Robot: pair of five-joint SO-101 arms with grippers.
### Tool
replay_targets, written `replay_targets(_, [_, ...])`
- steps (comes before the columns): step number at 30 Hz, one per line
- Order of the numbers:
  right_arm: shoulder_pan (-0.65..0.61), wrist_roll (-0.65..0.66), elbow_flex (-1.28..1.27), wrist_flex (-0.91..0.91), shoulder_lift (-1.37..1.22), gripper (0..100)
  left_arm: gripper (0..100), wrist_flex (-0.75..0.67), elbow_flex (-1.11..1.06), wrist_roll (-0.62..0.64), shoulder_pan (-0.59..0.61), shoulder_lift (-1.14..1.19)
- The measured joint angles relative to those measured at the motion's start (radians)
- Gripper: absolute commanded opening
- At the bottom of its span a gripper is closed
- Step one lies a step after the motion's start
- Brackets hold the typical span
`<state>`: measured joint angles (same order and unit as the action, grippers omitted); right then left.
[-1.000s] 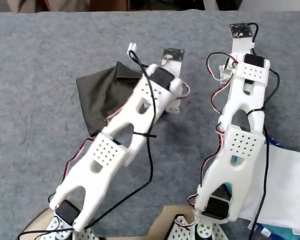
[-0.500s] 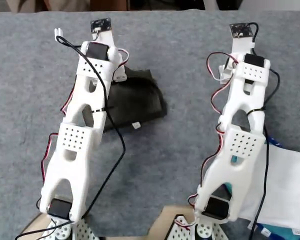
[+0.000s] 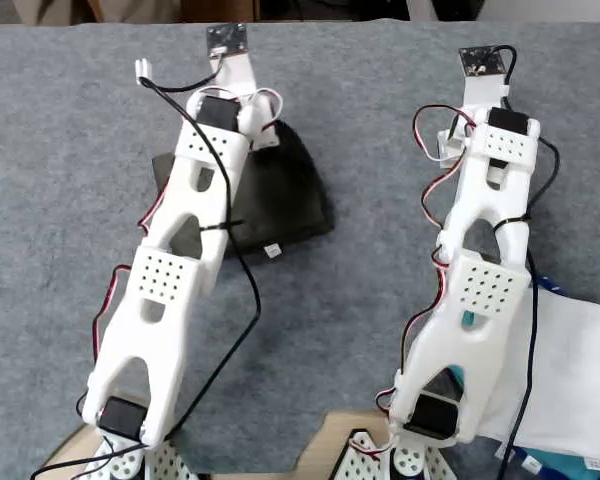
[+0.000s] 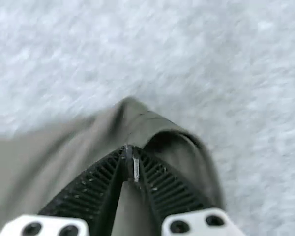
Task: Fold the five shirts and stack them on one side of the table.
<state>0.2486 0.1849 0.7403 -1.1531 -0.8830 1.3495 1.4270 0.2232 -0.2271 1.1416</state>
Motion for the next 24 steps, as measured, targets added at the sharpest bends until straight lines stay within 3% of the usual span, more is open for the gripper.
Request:
replay_targets(8, [0.000, 0.000, 0.000, 0.000, 0.000, 14.8, 2, -0.144, 0.000, 0.000, -0.097, 0.021])
replay_targets(13, [0.000, 0.000, 0.000, 0.000, 0.000, 14.8, 6, -0.166, 0.000, 0.000, -0.078, 0.025])
replay_targets(18, [0.000, 0.000, 0.000, 0.000, 0.000, 14.8, 6, -0.072, 0.000, -0.002, 0.040, -0.046])
replay_targets(24, [0.000, 0.000, 0.000, 0.000, 0.000, 14.7, 2, 0.153, 0.000, 0.000, 0.236, -0.114])
